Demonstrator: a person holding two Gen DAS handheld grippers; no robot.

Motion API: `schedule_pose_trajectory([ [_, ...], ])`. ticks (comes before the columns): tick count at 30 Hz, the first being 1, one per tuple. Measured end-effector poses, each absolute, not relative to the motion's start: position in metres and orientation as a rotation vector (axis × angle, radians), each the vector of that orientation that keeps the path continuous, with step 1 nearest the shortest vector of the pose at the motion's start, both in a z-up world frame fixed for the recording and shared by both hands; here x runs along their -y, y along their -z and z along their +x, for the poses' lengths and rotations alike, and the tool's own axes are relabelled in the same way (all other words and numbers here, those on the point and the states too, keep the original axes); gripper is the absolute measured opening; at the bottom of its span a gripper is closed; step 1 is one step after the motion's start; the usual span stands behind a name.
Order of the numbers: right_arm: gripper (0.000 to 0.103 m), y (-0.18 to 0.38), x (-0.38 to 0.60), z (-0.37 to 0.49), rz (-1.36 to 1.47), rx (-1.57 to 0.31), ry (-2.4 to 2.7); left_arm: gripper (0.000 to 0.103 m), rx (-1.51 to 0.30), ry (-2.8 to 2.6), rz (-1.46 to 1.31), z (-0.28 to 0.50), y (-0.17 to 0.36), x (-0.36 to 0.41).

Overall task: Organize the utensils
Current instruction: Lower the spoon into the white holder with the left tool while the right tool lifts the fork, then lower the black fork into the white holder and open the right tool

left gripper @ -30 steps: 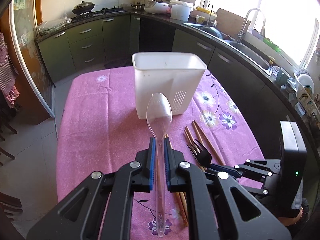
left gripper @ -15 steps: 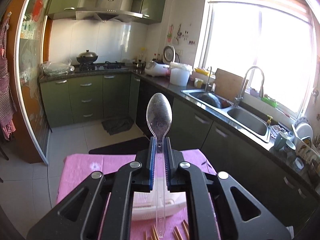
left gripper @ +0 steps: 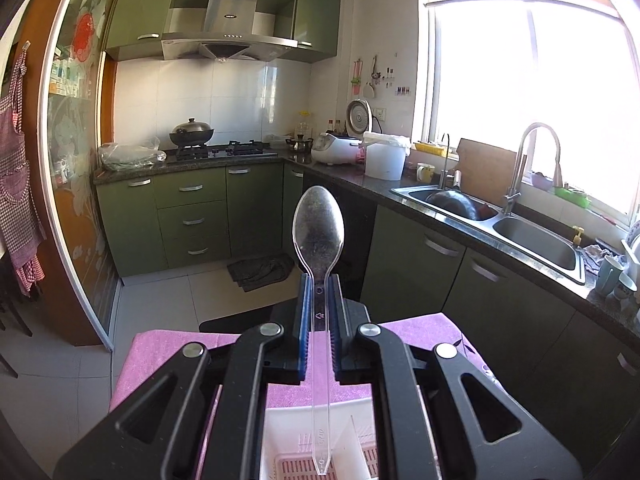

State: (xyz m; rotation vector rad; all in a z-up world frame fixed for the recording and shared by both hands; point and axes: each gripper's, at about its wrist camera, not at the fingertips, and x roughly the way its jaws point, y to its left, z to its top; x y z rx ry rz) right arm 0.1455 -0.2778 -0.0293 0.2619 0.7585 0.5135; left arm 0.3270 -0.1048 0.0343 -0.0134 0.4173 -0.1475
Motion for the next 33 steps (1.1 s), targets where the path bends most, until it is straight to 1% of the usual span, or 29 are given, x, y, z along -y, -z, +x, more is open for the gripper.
schedule_pose_trajectory([
  [8, 0.009, -0.006, 0.274, 0.158, 0.231, -0.666, -0.493, 0.009, -0.506, 0.153, 0.003, 0.313, -0.010, 0.096],
  [11, 0.009, -0.016, 0.270, 0.166, 0.204, -0.630, -0.469, 0.010, -0.522, 0.156, 0.026, 0.309, -0.004, 0.096],
  [15, 0.009, -0.027, 0.260, 0.181, 0.177, -0.601, -0.453, 0.016, -0.534, 0.162, 0.049, 0.305, 0.000, 0.097],
  [20, 0.009, -0.040, 0.251, 0.204, 0.164, -0.549, -0.438, 0.017, -0.553, 0.168, 0.048, 0.301, 0.001, 0.089],
  [25, 0.009, -0.054, 0.241, 0.240, 0.161, -0.444, -0.407, 0.017, -0.554, 0.165, -0.008, 0.275, -0.006, 0.063],
  [28, 0.009, -0.056, 0.235, 0.266, 0.166, -0.383, -0.385, 0.021, -0.555, 0.176, -0.018, 0.252, -0.009, 0.047],
  [33, 0.009, -0.054, 0.229, 0.309, 0.186, -0.332, -0.339, 0.021, -0.539, 0.195, -0.011, 0.215, -0.013, 0.029],
])
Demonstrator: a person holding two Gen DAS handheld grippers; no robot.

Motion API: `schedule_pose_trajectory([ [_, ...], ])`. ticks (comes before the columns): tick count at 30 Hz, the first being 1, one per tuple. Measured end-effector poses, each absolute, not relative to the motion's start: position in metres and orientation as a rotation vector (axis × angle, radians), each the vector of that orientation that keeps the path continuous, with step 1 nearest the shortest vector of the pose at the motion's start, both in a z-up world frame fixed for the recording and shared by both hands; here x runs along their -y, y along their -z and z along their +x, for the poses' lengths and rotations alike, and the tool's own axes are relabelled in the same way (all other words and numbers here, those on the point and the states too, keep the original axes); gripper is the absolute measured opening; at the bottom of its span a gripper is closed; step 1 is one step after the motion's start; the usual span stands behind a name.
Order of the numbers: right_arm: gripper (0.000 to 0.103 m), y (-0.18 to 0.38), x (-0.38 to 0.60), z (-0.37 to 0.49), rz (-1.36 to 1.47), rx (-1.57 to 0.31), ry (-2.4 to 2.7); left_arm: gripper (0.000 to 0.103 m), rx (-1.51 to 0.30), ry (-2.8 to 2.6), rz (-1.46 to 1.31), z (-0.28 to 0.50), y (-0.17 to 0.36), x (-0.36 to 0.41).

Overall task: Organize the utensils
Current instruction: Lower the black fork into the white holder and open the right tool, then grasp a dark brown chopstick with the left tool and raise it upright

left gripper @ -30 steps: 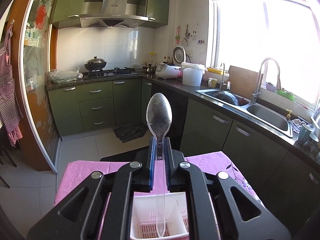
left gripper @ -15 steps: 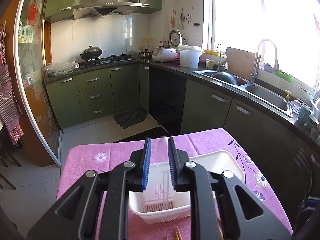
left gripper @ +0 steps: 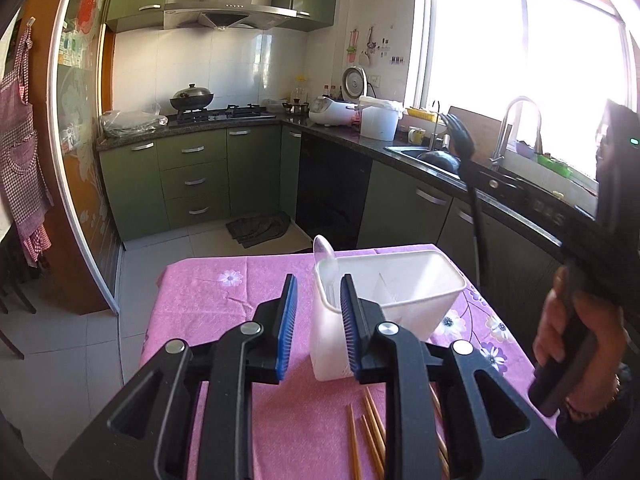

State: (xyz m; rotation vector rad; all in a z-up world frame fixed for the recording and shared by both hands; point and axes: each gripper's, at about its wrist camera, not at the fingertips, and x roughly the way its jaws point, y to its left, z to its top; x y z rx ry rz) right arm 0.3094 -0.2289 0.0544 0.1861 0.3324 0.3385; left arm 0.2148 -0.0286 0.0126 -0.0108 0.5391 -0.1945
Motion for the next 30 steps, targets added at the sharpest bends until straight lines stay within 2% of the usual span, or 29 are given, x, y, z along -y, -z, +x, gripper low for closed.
schedule_pose_trajectory([
  [5, 0.009, -0.041, 0.222, 0.346, 0.192, -0.338, -0.310, 0.022, -0.544, 0.218, -0.019, 0.193, -0.015, 0.018],
  [12, 0.009, -0.015, 0.216, 0.356, 0.152, -0.352, -0.283, 0.022, -0.564, 0.247, -0.032, 0.189, -0.016, 0.021],
  [21, 0.010, 0.008, 0.218, 0.327, 0.118, -0.364, -0.288, 0.024, -0.568, 0.264, -0.030, 0.188, -0.015, 0.029],
  [30, 0.011, -0.018, 0.237, 0.265, 0.099, -0.333, -0.290, 0.024, -0.587, 0.266, -0.016, 0.179, -0.014, 0.035],
])
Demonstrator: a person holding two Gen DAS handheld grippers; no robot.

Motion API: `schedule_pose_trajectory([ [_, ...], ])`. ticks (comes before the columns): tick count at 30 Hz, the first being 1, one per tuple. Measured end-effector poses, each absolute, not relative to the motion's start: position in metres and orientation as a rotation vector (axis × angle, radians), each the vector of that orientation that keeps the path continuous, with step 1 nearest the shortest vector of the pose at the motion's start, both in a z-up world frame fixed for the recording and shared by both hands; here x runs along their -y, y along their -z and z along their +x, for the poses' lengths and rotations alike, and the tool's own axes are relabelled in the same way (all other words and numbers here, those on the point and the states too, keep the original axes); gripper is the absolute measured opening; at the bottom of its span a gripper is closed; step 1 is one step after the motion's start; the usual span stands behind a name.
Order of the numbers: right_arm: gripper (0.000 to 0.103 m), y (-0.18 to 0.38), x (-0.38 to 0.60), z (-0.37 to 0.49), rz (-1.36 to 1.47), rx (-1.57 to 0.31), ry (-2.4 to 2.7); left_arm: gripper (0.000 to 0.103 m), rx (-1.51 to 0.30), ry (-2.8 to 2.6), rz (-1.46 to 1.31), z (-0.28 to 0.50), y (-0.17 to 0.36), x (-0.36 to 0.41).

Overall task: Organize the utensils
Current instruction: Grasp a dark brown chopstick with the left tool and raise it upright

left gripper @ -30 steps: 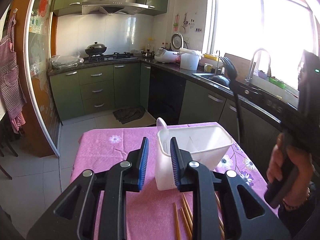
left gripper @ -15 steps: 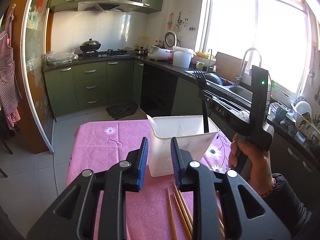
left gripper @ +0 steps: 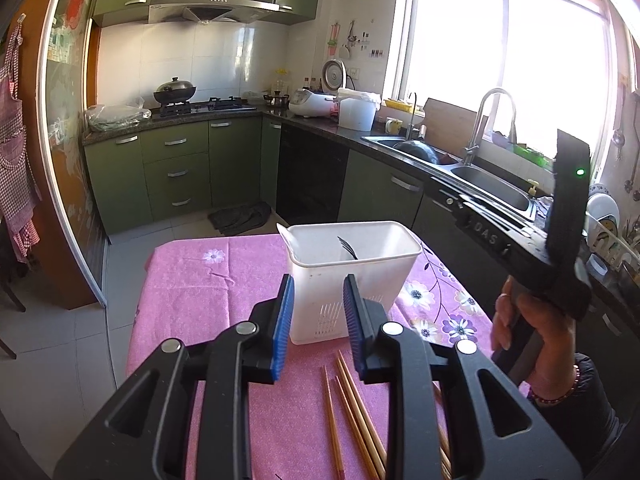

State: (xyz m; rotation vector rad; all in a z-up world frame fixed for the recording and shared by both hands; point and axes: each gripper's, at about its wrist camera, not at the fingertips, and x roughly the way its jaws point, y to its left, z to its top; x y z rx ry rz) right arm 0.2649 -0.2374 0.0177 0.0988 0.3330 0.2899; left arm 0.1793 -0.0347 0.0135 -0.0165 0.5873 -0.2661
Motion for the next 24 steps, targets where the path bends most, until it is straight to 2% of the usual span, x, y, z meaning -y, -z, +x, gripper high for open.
schedule_pose_trajectory([
  [2, 0.019, -0.020, 0.243, 0.246, 0.078, -0.344, -0.287, 0.024, -0.627, 0.275, -0.016, 0.180, -0.006, 0.037],
  [5, 0.021, -0.017, 0.252, 0.221, 0.043, -0.385, -0.285, 0.024, -0.714, 0.274, -0.006, 0.185, 0.016, 0.045],
  [8, 0.030, -0.005, 0.258, 0.205, -0.003, -0.457, -0.281, 0.024, -0.844, 0.251, 0.032, 0.194, 0.050, 0.055],
  [14, 0.030, 0.037, 0.264, 0.190, -0.050, -0.639, -0.299, 0.024, -1.143, 0.231, 0.072, 0.218, 0.120, 0.068],
  [19, 0.030, 0.065, 0.270, 0.193, -0.054, -0.728, -0.287, 0.024, -1.219, 0.204, 0.113, 0.229, 0.143, 0.076],
  [24, 0.033, 0.075, 0.276, 0.201, -0.038, -0.768, -0.291, 0.016, -1.266, 0.197, 0.138, 0.235, 0.153, 0.085],
])
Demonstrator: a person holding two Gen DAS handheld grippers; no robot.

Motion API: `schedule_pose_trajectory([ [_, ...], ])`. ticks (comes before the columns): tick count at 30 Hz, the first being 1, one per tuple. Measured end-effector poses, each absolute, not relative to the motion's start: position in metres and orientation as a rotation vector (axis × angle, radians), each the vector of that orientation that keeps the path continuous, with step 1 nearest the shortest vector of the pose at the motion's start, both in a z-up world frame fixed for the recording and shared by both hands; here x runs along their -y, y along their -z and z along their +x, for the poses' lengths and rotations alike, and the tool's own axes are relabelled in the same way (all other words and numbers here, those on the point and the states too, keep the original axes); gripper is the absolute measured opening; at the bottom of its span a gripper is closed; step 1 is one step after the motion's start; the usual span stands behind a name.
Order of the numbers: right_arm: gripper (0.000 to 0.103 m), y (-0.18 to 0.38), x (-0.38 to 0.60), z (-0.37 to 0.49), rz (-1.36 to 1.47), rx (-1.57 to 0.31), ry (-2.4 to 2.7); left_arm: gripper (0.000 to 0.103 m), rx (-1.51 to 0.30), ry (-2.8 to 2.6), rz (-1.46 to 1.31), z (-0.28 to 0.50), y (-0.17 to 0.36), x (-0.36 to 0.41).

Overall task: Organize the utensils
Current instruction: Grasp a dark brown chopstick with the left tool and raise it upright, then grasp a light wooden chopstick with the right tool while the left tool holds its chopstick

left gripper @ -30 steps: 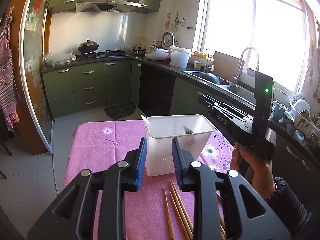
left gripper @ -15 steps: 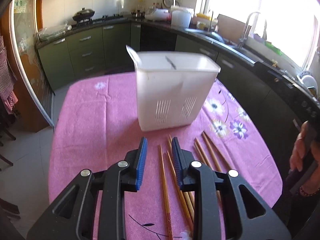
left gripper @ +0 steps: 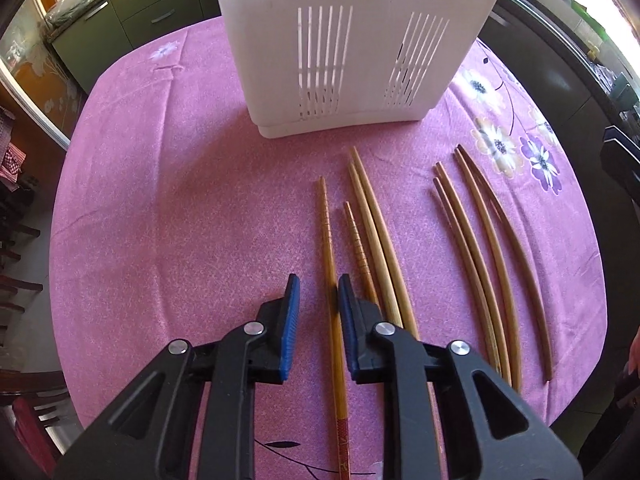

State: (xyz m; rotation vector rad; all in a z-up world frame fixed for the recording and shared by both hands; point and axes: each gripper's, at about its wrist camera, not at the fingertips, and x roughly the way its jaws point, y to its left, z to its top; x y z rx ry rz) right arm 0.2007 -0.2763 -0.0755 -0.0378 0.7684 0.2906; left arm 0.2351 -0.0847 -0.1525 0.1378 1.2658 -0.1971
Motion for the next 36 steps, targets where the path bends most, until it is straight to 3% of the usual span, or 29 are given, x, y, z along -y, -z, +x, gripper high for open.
schedule_pose_trajectory([
  [9, 0.035, 0.080, 0.281, 0.206, -0.035, -0.808, -0.284, 0.008, -1.294, 0.195, 0.186, 0.233, 0.155, 0.095],
  [21, 0.042, 0.085, 0.279, 0.208, -0.046, -0.866, -0.300, 0.006, -1.330, 0.207, 0.181, 0.226, 0.152, 0.087],
  [36, 0.045, 0.107, 0.268, 0.225, -0.056, -1.049, -0.384, 0.006, -1.153, 0.237, 0.131, 0.201, 0.077, 0.060],
])
